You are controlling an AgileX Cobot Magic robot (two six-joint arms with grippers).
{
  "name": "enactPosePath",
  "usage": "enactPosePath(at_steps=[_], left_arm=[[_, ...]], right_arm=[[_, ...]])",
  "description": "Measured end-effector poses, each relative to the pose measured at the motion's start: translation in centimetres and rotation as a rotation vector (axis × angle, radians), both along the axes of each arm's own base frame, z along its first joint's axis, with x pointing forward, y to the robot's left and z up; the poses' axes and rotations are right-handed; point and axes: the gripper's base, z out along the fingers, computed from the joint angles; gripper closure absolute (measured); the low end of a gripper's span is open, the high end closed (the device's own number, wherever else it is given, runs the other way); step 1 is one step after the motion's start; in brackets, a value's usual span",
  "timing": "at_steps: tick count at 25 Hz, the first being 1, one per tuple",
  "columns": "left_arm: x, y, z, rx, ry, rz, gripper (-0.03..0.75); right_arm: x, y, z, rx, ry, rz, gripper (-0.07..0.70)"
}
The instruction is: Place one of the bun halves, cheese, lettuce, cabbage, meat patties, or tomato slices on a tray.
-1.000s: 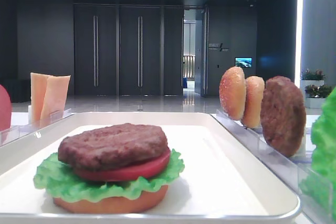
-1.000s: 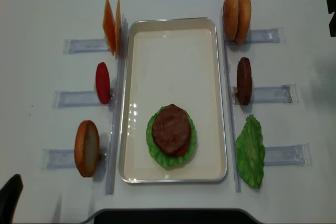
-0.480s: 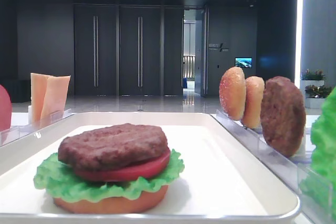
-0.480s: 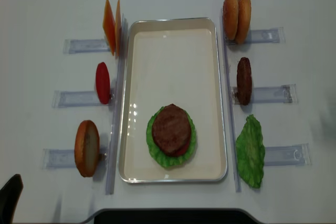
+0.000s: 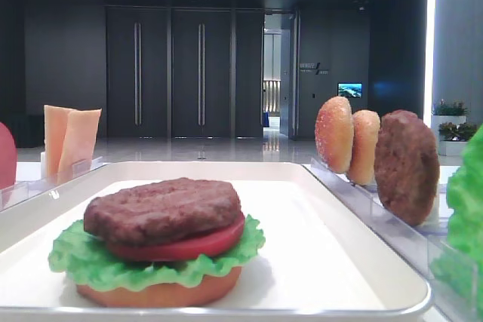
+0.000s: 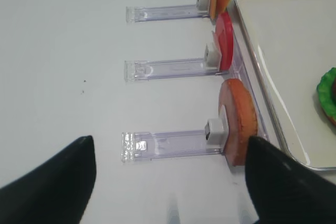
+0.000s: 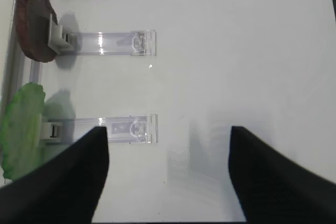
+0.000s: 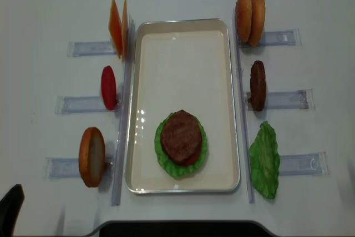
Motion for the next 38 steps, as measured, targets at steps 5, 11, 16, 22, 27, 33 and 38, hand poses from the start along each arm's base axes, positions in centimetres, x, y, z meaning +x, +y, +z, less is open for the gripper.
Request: enactPosePath(at_steps=[5,11,16,22,27,33,38], left_arm=[[0.0,0.0,0.0,0.000,0.000,0.000,0.024],[0.0,0.0,0.0,0.000,0.000,0.000,0.024],[0.0,0.0,0.0,0.000,0.000,0.000,0.024],[0.0,0.0,0.0,0.000,0.000,0.000,0.024],[0.0,0.0,0.0,0.000,0.000,0.000,0.024],[0.0,0.0,0.0,0.000,0.000,0.000,0.024],[0.0,0.0,0.0,0.000,0.000,0.000,0.024]], right_arm=[[-2.6,0.1,-1.8,0.001,-0.085,-0.008,0.166],[-4.5,0.1,-4.7,0.029,-0.154,-0.044,0.166],[-6.0,0.1,-5.7,0.030,-0.262,-0.045,0.166],[-8.7,0.2,-5.3,0.029,-0.464,-0.043,0.166],[-9.6,0.2,-5.6,0.026,-0.489,-0.042,0.166],[-9.6,0.2,-6.6,0.026,-0.414,-0.034,0.166],[-9.6,0.2,-6.8,0.029,-0.405,-0.018,0.166]])
